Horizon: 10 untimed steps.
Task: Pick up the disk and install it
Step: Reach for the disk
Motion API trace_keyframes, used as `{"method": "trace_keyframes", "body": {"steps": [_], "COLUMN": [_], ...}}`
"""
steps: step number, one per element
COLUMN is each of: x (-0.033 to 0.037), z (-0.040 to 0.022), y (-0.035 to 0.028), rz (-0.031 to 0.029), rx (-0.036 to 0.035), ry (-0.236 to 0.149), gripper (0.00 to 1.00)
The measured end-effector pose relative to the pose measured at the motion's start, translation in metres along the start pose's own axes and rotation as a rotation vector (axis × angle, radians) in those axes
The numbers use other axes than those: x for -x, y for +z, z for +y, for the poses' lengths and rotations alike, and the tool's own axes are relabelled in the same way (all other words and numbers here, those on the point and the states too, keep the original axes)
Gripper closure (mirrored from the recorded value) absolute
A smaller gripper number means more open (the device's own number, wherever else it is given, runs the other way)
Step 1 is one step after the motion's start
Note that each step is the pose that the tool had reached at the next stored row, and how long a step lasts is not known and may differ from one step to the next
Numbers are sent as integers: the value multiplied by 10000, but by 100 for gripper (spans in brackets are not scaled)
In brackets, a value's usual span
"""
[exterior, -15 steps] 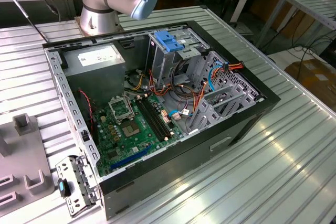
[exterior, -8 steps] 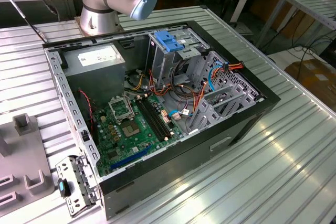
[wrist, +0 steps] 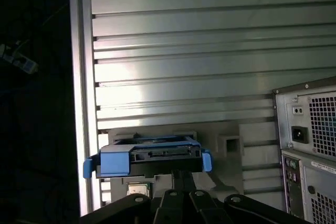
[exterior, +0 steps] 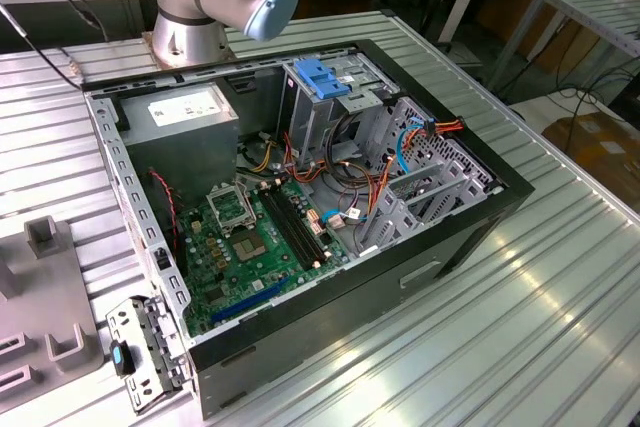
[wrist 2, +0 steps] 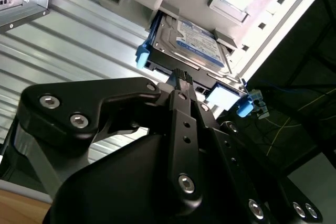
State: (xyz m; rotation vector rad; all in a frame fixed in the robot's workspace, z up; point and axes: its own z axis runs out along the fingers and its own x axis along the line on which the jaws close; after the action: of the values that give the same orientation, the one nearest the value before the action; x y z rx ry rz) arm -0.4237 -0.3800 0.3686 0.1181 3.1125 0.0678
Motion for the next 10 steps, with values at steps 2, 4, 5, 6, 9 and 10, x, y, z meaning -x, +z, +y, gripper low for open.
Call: {"method": "trace_keyframes", "body": {"steps": [2, 4, 5, 6, 9, 10], "x": [-51, -115, -152, -182, -283, -311], "z": [1, 2, 3, 3, 6, 7], "y": [1, 3, 5, 6, 8, 9], "rz": [0, 0, 0, 0, 0, 0], "rx": [-1, 0, 0, 0, 0, 0], "ry": [0, 2, 1, 1, 1, 1], "gripper": [89, 89, 89, 89, 89, 89]}}
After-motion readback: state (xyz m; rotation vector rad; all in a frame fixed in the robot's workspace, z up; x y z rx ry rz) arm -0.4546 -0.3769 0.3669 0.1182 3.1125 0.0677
